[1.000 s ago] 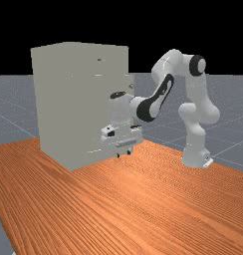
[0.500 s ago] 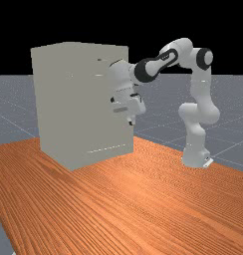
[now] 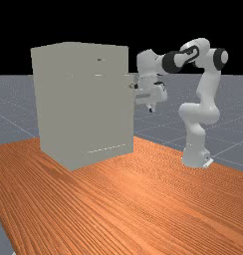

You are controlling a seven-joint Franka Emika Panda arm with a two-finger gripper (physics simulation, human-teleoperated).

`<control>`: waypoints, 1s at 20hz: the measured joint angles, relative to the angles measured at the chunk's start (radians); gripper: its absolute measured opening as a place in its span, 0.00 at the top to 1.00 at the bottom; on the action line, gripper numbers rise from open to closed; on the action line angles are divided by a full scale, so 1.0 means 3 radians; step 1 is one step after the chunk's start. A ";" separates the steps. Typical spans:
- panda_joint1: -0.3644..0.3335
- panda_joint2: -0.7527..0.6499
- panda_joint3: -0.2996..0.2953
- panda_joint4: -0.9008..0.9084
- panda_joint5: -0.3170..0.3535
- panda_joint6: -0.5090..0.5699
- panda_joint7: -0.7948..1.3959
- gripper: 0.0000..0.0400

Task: Open the cabinet door

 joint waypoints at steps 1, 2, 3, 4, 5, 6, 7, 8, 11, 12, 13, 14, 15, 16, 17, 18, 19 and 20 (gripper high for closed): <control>-0.0035 -0.0194 -0.0013 -0.0064 -0.0019 -0.0015 0.0017 1.00; -0.0086 -0.0393 -0.0052 -0.0103 -0.0032 -0.0033 0.0023 1.00; -0.0146 -0.0581 -0.0094 -0.0116 -0.0061 -0.0068 0.0023 1.00; -0.0209 -0.0775 -0.0123 -0.0115 -0.0116 -0.0149 0.0026 1.00; -0.0266 -0.0988 -0.0128 -0.0113 -0.0176 -0.0227 0.0033 1.00; -0.0318 -0.1184 -0.0128 -0.0109 -0.0237 -0.0281 0.0034 1.00; -0.0382 -0.1363 -0.0155 -0.0099 -0.0301 -0.0342 0.0022 1.00; -0.0449 -0.1516 -0.0185 -0.0079 -0.0355 -0.0395 0.0022 1.00; -0.0631 -0.1849 -0.0253 -0.0002 -0.0504 -0.0464 0.0038 1.00; -0.0693 -0.1938 -0.0261 0.0021 -0.0546 -0.0466 0.0063 1.00; -0.0750 -0.2004 -0.0276 0.0051 -0.0578 -0.0462 0.0089 1.00; -0.0801 -0.2043 -0.0302 0.0099 -0.0613 -0.0448 0.0105 1.00; -0.0843 -0.2065 -0.0349 0.0156 -0.0633 -0.0424 0.0113 1.00; -0.0878 -0.2080 -0.0417 0.0195 -0.0651 -0.0341 0.0111 1.00; -0.0918 -0.2083 -0.0496 0.0213 -0.0685 -0.0188 0.0100 1.00; -0.0962 -0.2073 -0.0581 0.0216 -0.0726 -0.0002 0.0091 1.00; -0.1004 -0.2056 -0.0653 0.0209 -0.0764 0.0154 0.0089 0.61; -0.1044 -0.2035 -0.0711 0.0192 -0.0810 0.0286 0.0082 0.37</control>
